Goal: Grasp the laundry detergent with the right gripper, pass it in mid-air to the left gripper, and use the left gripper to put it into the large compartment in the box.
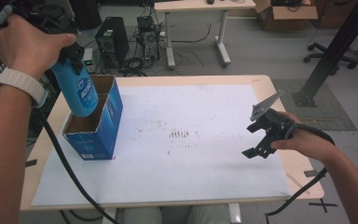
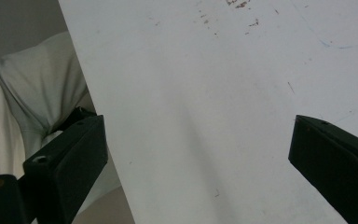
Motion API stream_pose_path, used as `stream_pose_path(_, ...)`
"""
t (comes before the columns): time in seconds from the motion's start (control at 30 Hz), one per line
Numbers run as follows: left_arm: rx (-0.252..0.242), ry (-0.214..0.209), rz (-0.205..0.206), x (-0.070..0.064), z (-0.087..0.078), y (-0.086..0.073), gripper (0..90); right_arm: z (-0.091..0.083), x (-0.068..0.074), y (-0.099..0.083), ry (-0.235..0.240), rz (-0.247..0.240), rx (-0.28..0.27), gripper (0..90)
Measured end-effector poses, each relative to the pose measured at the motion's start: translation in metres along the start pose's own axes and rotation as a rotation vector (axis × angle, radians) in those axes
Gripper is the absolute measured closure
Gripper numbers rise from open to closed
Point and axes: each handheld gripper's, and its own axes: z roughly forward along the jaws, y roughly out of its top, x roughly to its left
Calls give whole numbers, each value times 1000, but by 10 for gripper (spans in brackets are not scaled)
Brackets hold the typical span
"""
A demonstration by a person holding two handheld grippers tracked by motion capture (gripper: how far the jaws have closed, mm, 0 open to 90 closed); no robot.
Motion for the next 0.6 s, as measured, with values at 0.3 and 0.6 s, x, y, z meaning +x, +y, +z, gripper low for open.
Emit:
stream_pose_path(0.3,-4,2,-27,11,19,-1,379,1,-3,0,1,11,5,43)
stream_pose_path(0.6,-13,15,-42,14,44,-3,380,5,-4,3,3,18,6,43)
